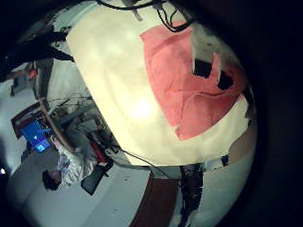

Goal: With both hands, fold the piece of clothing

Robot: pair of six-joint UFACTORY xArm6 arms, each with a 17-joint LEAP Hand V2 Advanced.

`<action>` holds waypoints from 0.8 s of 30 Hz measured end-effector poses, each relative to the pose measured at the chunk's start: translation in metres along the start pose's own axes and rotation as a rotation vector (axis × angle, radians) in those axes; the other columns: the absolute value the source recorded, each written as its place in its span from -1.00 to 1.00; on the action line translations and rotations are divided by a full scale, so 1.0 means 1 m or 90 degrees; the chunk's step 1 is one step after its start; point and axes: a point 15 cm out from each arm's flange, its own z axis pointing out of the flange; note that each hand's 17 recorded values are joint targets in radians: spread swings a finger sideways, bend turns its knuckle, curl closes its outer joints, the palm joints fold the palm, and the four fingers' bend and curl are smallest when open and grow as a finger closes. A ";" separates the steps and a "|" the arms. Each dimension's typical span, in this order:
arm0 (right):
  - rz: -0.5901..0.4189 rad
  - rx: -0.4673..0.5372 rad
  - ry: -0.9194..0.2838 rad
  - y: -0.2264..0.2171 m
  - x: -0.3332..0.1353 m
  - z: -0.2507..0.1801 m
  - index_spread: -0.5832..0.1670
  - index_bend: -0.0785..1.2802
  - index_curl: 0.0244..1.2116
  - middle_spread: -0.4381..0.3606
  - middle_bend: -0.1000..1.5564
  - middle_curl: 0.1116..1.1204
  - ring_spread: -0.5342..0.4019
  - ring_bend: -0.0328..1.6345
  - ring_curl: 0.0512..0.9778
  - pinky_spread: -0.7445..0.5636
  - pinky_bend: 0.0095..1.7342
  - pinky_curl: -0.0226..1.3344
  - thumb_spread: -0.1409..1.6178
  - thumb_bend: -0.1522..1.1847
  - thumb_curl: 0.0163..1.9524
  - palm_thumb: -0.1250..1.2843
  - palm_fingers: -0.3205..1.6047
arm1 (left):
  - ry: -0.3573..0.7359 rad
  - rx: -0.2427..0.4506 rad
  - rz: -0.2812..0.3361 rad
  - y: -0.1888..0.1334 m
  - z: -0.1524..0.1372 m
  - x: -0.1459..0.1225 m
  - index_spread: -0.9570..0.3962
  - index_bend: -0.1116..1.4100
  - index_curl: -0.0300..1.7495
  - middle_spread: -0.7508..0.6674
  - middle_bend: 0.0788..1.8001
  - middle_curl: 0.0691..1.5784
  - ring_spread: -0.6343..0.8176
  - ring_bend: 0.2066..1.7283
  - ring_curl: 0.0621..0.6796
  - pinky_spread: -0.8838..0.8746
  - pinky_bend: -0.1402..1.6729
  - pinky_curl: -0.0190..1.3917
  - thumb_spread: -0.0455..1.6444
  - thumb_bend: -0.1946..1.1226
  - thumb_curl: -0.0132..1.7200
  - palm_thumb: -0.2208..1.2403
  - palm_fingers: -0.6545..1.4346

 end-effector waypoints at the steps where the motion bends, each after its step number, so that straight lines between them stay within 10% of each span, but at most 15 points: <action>1: -0.001 0.009 0.001 -0.010 0.000 0.011 -0.28 0.53 0.53 -0.31 0.59 0.42 -0.37 0.63 0.46 -0.28 0.30 0.47 0.65 -0.79 -0.45 0.66 0.42 | 0.005 -0.004 -0.003 -0.005 0.005 -0.002 -0.62 -0.49 0.14 -0.60 0.17 -0.30 -0.89 -0.06 0.28 -0.88 -0.06 -0.28 0.81 0.12 0.67 0.21 0.67; 13: 0.012 0.070 0.008 -0.050 0.013 0.044 -0.31 0.37 0.50 -0.31 0.52 0.38 -0.37 0.56 0.41 -0.36 0.22 0.44 0.74 -0.81 -0.53 0.49 0.39 | 0.047 -0.021 -0.052 -0.028 0.026 -0.033 -0.54 -0.66 0.15 -0.63 0.10 -0.28 -0.87 -0.16 0.31 -0.83 -0.08 -0.21 0.81 0.13 0.53 0.12 0.39; 24: 0.054 0.173 -0.025 -0.068 0.032 -0.012 -0.37 -0.34 0.26 -0.23 0.21 0.20 -0.44 0.48 0.22 -0.61 -0.02 0.17 0.90 -0.82 -0.76 -0.04 -0.17 | 0.107 0.055 -0.112 -0.023 0.019 -0.045 0.32 -0.69 -0.18 0.01 -0.61 -0.48 -0.44 0.05 0.47 -0.55 0.16 -0.04 0.67 -0.23 0.02 -0.11 -0.37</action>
